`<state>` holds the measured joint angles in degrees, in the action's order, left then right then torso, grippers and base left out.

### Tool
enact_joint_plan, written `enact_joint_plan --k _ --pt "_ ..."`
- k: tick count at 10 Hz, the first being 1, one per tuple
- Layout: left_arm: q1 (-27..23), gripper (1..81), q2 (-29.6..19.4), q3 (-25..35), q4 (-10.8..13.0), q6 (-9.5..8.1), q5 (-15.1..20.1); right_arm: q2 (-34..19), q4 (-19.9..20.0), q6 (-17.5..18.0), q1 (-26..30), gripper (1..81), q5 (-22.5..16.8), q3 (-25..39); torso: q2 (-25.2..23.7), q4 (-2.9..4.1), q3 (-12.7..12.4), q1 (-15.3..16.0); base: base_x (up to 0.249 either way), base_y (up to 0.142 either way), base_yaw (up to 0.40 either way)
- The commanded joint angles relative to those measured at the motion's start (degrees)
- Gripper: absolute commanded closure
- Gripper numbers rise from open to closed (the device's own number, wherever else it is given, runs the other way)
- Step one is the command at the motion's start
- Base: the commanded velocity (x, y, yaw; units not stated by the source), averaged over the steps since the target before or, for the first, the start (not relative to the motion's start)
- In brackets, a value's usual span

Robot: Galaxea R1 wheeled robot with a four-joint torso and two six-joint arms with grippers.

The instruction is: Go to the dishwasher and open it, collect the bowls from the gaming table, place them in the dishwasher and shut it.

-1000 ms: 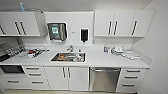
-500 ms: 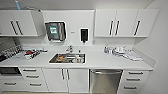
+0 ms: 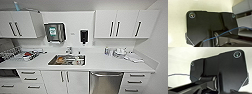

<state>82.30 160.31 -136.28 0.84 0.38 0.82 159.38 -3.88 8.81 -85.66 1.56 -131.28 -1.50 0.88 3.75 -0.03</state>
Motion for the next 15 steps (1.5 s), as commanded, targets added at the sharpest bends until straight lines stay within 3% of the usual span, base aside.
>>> enact_joint_plan --k 1,15 --pt "-3.50 1.0 -0.86 0.49 -0.23 0.33 2.70 -0.79 -0.52 -0.20 3.17 1.0 -2.62 0.69 0.00 0.00 0.00 0.03 0.115 0.000 0.000" --pt "-3.50 1.0 -0.86 0.49 -0.23 0.33 2.70 -0.79 -0.52 -0.20 3.26 1.0 -2.62 0.69 0.00 0.00 -0.02 0.03 0.115 0.000 0.000"
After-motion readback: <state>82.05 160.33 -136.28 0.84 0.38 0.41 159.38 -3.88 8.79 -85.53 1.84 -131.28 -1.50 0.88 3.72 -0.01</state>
